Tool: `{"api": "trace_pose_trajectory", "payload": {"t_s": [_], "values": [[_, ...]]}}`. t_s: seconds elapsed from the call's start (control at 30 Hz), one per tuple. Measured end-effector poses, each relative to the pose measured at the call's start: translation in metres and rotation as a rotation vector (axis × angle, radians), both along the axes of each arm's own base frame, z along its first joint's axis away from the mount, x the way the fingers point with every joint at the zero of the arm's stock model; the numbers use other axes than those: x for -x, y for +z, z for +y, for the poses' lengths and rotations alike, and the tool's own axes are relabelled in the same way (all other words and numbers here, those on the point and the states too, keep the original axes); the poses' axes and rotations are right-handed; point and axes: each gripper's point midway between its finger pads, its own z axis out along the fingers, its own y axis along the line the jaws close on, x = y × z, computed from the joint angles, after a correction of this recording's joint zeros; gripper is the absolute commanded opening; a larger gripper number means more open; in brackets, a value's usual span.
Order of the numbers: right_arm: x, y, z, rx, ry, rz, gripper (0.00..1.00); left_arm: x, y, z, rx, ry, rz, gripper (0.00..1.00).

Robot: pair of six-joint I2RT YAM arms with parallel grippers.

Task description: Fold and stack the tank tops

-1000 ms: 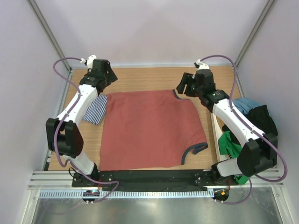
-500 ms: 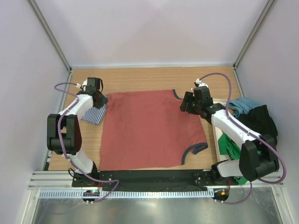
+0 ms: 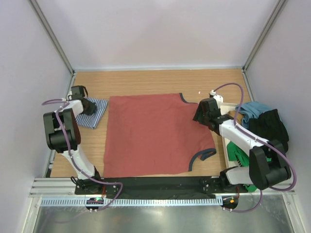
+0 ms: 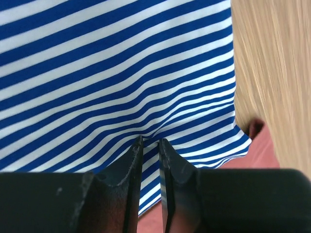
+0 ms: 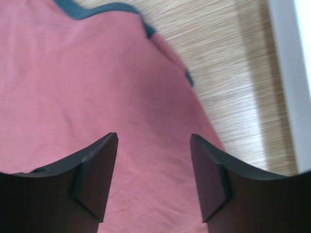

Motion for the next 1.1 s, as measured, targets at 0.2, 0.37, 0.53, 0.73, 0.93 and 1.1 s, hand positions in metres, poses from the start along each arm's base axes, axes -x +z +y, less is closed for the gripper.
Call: {"api": "trace_pose_trajectory", "payload": {"t_s": [0.2,0.37,0.53,0.73,0.93,1.1], "values": [[-0.002,-0.007,-0.014,0.036,-0.079,-0.007,0.81,0.018,0.012,0.038,-0.043,0.136,-0.028,0.44],[-0.003,-0.033,-0.008,0.035,-0.062,0.056,0.71,0.013,0.056,0.01,-0.102,0.073,-0.12,0.61],[0.005,-0.053,0.005,0.015,-0.006,0.127,0.51,0.003,0.102,-0.039,-0.151,-0.054,-0.207,0.63],[0.022,-0.049,0.053,0.068,0.172,0.104,0.61,0.01,0.146,-0.103,-0.2,-0.212,-0.272,0.65],[0.027,-0.035,0.074,0.091,0.276,0.059,0.82,0.021,0.148,-0.168,-0.16,-0.381,-0.29,0.65],[0.017,0.0,0.065,0.053,0.241,-0.039,0.82,0.028,0.105,-0.207,-0.144,-0.512,-0.192,0.59]]}}
